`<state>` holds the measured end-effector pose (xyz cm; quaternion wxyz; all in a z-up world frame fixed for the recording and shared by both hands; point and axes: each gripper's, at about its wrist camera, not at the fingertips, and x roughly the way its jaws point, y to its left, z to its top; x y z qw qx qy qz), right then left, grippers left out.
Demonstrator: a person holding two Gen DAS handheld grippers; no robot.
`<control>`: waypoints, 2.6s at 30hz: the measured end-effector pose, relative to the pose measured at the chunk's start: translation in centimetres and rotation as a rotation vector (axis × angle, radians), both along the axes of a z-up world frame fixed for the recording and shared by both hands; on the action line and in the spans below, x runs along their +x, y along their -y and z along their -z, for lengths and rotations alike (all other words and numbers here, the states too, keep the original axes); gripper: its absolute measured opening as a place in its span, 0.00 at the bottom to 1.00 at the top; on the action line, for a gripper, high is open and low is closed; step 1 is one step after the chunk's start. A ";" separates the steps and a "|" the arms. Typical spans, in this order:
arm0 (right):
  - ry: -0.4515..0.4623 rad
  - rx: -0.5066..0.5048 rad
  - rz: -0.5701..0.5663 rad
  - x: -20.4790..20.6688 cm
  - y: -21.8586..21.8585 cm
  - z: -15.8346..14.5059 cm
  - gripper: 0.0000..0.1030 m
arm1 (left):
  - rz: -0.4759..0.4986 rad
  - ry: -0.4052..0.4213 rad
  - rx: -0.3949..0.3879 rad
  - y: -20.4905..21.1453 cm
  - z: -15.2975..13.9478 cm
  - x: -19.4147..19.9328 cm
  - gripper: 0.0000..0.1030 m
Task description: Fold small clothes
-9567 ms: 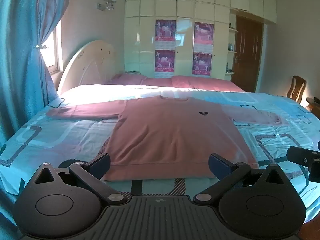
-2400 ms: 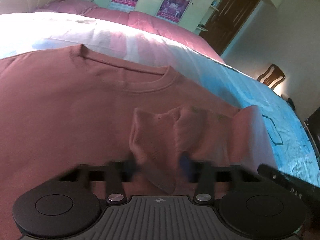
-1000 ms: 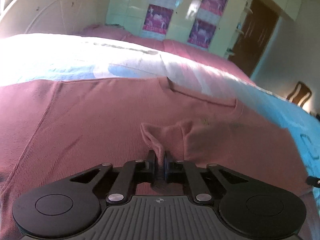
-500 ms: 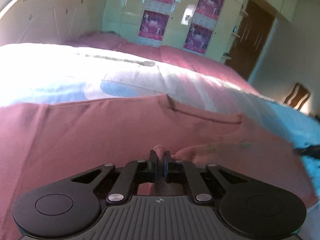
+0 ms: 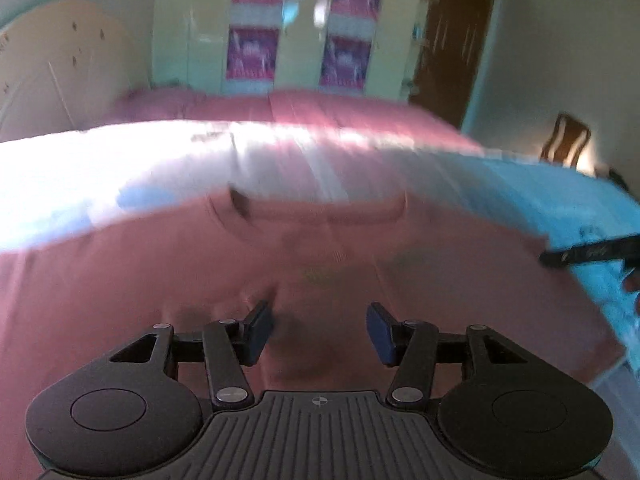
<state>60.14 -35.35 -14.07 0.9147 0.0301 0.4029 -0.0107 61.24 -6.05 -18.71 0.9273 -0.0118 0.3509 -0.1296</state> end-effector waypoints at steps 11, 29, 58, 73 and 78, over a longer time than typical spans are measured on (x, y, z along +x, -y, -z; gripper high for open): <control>0.016 -0.105 -0.031 -10.9 -1.8 -1.2 0.27 | 0.076 0.023 0.054 0.2 -0.9 -7.6 0.59; 0.045 -0.098 -0.074 -12.2 -3.3 -1.4 0.23 | -0.052 -0.052 0.043 -2.0 -0.5 -7.4 0.59; 0.066 0.004 0.009 -10.7 -14.4 -2.8 0.26 | -0.963 0.010 -0.358 -45.9 1.2 -18.9 0.59; 0.092 -0.058 0.039 -9.8 -24.0 -5.5 0.26 | -0.934 0.067 -0.565 -56.4 5.4 -13.6 0.13; 0.100 -0.061 0.045 -9.9 -24.1 -5.8 0.26 | -0.843 0.105 -0.501 -54.3 3.5 -12.8 0.10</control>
